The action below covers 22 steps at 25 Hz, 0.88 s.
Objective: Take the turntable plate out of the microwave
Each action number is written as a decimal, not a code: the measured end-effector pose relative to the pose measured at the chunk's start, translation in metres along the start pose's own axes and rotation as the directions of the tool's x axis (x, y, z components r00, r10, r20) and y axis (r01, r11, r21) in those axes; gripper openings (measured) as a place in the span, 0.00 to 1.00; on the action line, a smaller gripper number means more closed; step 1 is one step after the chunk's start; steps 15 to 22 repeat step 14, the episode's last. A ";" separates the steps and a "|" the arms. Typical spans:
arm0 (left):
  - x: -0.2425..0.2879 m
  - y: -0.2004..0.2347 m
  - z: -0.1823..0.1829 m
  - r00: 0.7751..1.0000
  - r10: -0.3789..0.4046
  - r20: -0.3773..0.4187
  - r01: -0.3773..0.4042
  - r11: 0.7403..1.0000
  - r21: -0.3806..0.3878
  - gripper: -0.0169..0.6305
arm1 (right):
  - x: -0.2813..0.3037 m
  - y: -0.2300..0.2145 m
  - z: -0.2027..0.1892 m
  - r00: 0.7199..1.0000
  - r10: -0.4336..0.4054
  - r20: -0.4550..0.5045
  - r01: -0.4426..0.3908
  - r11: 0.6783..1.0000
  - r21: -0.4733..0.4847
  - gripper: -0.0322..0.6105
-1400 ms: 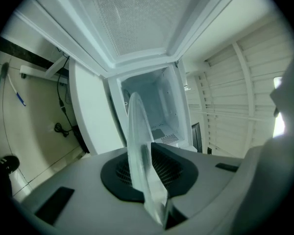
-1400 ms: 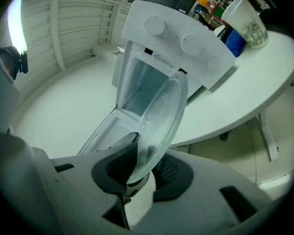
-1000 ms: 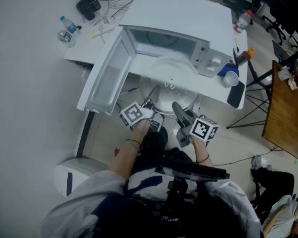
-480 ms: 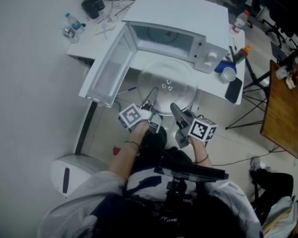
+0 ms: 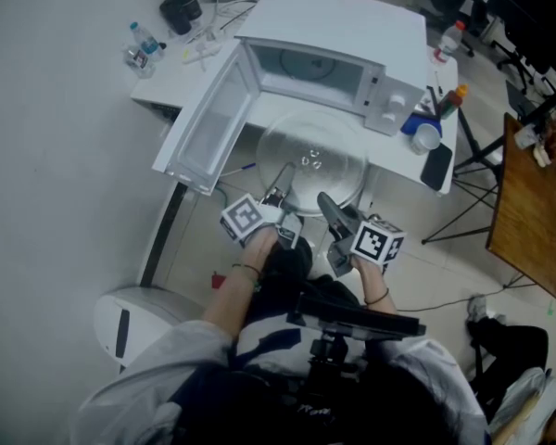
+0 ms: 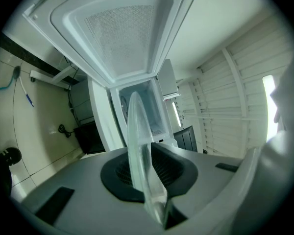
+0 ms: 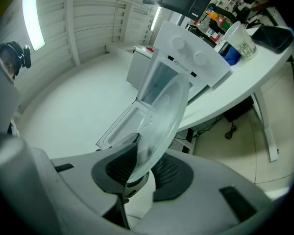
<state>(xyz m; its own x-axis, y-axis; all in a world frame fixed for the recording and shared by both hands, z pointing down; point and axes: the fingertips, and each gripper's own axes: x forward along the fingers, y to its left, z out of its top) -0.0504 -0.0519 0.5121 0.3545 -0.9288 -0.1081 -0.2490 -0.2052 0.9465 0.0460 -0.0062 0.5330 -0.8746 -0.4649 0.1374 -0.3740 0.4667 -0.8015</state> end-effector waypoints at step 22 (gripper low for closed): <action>-0.010 -0.005 -0.004 1.000 0.001 0.006 -0.001 1.000 0.026 0.08 | -0.007 -0.001 -0.014 1.000 0.022 -0.021 -0.022 1.000 0.011 0.19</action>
